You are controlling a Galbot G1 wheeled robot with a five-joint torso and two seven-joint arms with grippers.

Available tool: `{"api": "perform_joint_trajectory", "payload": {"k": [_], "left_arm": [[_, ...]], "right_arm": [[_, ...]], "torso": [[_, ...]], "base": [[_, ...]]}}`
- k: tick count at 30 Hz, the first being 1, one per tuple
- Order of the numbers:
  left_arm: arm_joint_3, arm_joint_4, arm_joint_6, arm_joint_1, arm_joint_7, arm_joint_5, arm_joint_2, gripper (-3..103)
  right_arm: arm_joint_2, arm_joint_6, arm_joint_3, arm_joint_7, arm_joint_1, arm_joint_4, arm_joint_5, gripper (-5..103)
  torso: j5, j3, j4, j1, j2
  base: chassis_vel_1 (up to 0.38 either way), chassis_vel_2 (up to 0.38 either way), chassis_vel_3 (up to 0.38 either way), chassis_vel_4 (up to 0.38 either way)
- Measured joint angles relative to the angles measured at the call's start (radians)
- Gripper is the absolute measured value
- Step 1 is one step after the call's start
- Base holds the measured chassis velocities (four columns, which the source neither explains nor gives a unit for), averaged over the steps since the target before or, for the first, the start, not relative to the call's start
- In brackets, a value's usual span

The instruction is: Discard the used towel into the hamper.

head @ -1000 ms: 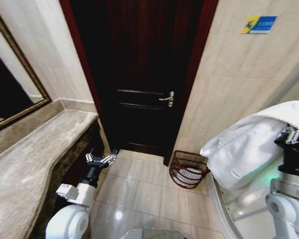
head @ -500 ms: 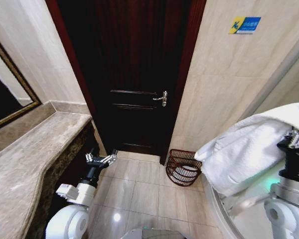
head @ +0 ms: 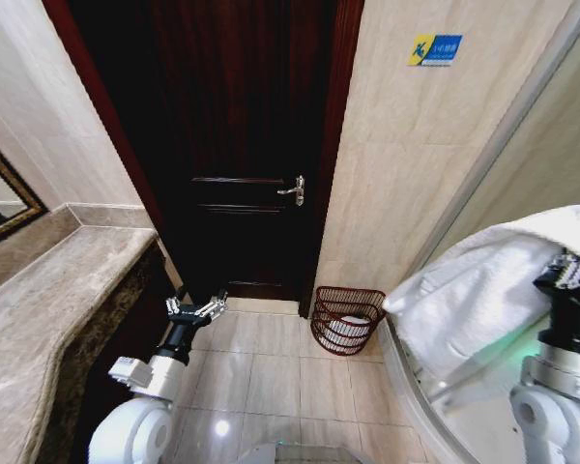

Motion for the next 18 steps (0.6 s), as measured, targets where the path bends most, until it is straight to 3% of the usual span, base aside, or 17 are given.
{"api": "perform_joint_trajectory", "payload": {"k": [18], "left_arm": [[0.0,0.0,0.0,0.0,0.0,0.0,0.0,100]], "right_arm": [[-0.005,-0.003,-0.012,-0.011,0.011,-0.004,0.017,5]], "torso": [[-0.0003,0.0,-0.0001,0.0,0.0]], "base": [[-0.074,0.078,0.08,-0.073]]}}
